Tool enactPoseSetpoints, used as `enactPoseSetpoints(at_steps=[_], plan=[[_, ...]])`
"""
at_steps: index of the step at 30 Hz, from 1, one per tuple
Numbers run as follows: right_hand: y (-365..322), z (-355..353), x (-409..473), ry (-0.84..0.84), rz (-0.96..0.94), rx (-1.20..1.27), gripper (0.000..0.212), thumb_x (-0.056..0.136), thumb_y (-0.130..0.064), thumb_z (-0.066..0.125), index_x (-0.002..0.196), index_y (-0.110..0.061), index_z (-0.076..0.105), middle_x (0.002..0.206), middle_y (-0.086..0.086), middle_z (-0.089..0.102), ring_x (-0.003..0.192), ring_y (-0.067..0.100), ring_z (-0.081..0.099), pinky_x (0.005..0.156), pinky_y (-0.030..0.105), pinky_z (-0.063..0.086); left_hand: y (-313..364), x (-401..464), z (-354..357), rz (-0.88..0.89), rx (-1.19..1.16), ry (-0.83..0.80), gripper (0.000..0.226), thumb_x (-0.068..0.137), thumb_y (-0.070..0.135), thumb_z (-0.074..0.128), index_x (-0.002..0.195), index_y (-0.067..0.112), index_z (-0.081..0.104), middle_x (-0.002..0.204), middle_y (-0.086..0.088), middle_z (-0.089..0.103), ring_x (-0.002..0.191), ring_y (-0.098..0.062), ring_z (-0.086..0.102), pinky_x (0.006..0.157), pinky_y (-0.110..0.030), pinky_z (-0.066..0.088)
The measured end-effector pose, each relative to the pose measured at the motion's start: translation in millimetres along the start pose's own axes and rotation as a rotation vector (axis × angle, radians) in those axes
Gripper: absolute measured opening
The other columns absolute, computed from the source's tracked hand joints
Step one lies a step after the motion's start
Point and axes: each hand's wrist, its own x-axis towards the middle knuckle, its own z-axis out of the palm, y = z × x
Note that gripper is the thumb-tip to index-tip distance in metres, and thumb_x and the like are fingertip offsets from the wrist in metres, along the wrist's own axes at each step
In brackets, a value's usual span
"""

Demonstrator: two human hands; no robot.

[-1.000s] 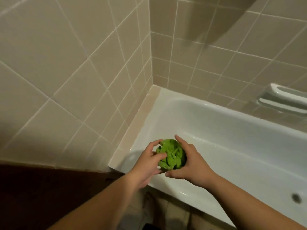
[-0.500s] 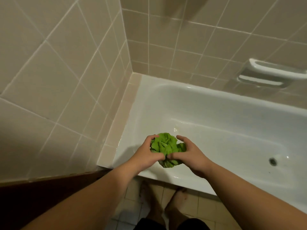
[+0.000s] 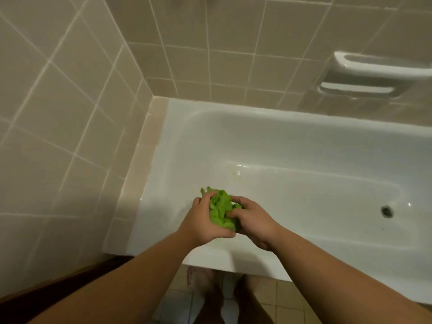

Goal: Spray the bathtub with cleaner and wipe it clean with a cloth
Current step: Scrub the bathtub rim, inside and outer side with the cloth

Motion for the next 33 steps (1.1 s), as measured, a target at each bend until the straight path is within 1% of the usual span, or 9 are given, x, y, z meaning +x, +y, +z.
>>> enactPoseSetpoints(at_steps=[3,7,12,18,22,23,26,29,33], plan=[[12,-22,30,-0.005,0.053,-0.001,0.041,0.095,0.000,0.048,0.126,-0.021,0.065,0.112,0.009,0.077,0.107,0.028,0.073,0.095,0.043,0.059,-20,35,23,-0.017,0.063,0.043,0.086,0.049,0.043,0.086,0.125,0.044,0.046,0.113,0.009,0.059,0.101,-0.013,0.063,0.082,-0.030,0.056],[44,-52,80,0.021,0.127,-0.060,0.036,0.093,-0.007,0.051,0.119,-0.025,0.069,0.110,0.009,0.077,0.109,0.028,0.072,0.091,0.041,0.061,-51,76,50,-0.077,0.102,0.003,0.079,0.053,0.042,0.081,0.125,0.044,0.049,0.111,0.008,0.055,0.095,-0.009,0.062,0.075,-0.027,0.055],[108,-79,154,0.002,0.207,-0.219,0.030,0.094,-0.020,0.057,0.121,-0.032,0.065,0.110,-0.002,0.076,0.107,0.014,0.070,0.096,0.039,0.058,-116,138,95,-0.160,0.193,-0.089,0.066,0.058,0.048,0.078,0.118,0.040,0.050,0.107,0.006,0.054,0.090,-0.010,0.061,0.065,-0.020,0.048],[197,-105,245,0.000,0.290,-0.341,0.045,0.096,-0.020,0.062,0.141,-0.021,0.057,0.121,0.005,0.068,0.109,0.020,0.067,0.097,0.039,0.056,-210,203,136,-0.250,0.488,-0.302,0.074,0.065,0.056,0.080,0.128,0.032,0.049,0.115,0.002,0.051,0.101,-0.018,0.056,0.084,-0.031,0.051],[240,-122,287,-0.025,0.250,-0.579,0.050,0.099,-0.026,0.059,0.148,-0.018,0.051,0.134,0.005,0.063,0.118,0.022,0.062,0.103,0.033,0.049,-241,227,150,-0.239,0.673,-0.375,0.102,0.046,0.083,0.051,0.134,0.032,0.046,0.120,-0.001,0.046,0.109,-0.024,0.052,0.093,-0.039,0.050],[249,-128,296,-0.024,0.240,-0.646,0.051,0.099,-0.030,0.058,0.148,-0.020,0.050,0.136,0.002,0.062,0.120,0.021,0.060,0.103,0.031,0.047,-247,235,153,-0.234,0.720,-0.384,0.102,0.047,0.085,0.048,0.134,0.033,0.045,0.121,-0.002,0.045,0.110,-0.024,0.051,0.093,-0.040,0.050],[274,-147,320,-0.013,0.216,-0.827,0.055,0.100,-0.039,0.055,0.151,-0.023,0.046,0.147,0.001,0.054,0.130,0.023,0.054,0.105,0.030,0.043,-264,256,167,-0.168,0.924,-0.394,0.092,0.061,0.085,0.057,0.135,0.031,0.044,0.128,-0.005,0.043,0.119,-0.028,0.044,0.100,-0.043,0.046],[290,-164,342,0.017,0.142,-1.012,0.056,0.101,-0.040,0.051,0.153,-0.020,0.043,0.152,0.004,0.048,0.140,0.025,0.041,0.112,0.036,0.039,-284,272,186,-0.059,1.046,-0.406,0.094,0.065,0.088,0.048,0.137,0.028,0.046,0.136,-0.006,0.045,0.123,-0.029,0.044,0.108,-0.045,0.040],[306,-185,366,0.236,-0.042,-1.164,0.052,0.100,-0.036,0.050,0.149,-0.019,0.043,0.156,0.004,0.036,0.144,0.025,0.022,0.114,0.039,0.034,-313,293,206,0.060,1.088,-0.340,0.081,0.081,0.082,0.042,0.141,0.029,0.040,0.144,-0.005,0.047,0.130,-0.030,0.045,0.115,-0.046,0.032]])
